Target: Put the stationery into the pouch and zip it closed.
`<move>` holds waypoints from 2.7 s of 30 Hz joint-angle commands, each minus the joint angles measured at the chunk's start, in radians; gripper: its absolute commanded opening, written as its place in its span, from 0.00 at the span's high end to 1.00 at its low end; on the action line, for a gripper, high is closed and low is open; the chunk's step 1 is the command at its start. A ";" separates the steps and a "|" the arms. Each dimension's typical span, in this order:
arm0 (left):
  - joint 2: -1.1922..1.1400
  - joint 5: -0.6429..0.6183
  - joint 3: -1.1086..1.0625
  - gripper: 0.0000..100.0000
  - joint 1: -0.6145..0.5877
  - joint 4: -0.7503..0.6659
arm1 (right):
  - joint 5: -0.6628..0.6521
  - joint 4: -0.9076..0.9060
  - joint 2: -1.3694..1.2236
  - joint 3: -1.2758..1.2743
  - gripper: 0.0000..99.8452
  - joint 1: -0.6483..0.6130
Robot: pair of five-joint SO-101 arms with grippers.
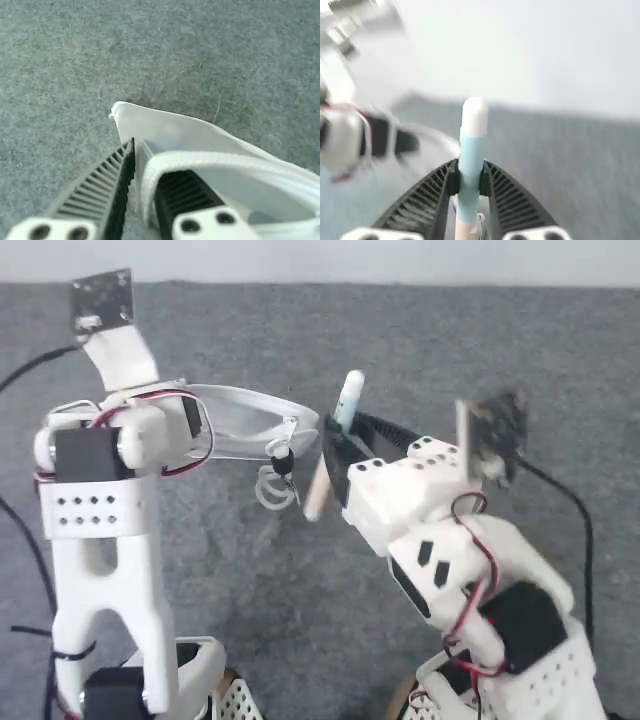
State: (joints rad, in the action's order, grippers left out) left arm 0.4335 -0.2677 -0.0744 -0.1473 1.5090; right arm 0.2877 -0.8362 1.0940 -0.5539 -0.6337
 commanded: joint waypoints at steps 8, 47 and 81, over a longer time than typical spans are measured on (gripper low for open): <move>0.064 0.008 0.027 0.99 -0.012 -0.005 | -0.155 0.680 0.142 -0.282 0.99 -0.116; 0.072 0.008 -0.054 0.99 -0.049 -0.080 | -0.763 0.748 -0.274 -0.324 0.86 -0.170; 0.066 0.003 -0.061 0.99 -0.112 -0.100 | -0.348 0.357 0.108 -0.598 0.79 -0.127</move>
State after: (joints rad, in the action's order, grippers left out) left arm 0.4595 -0.2677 -0.1435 -0.2532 1.4553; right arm -0.0667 -0.5646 1.1876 -1.1370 -0.7687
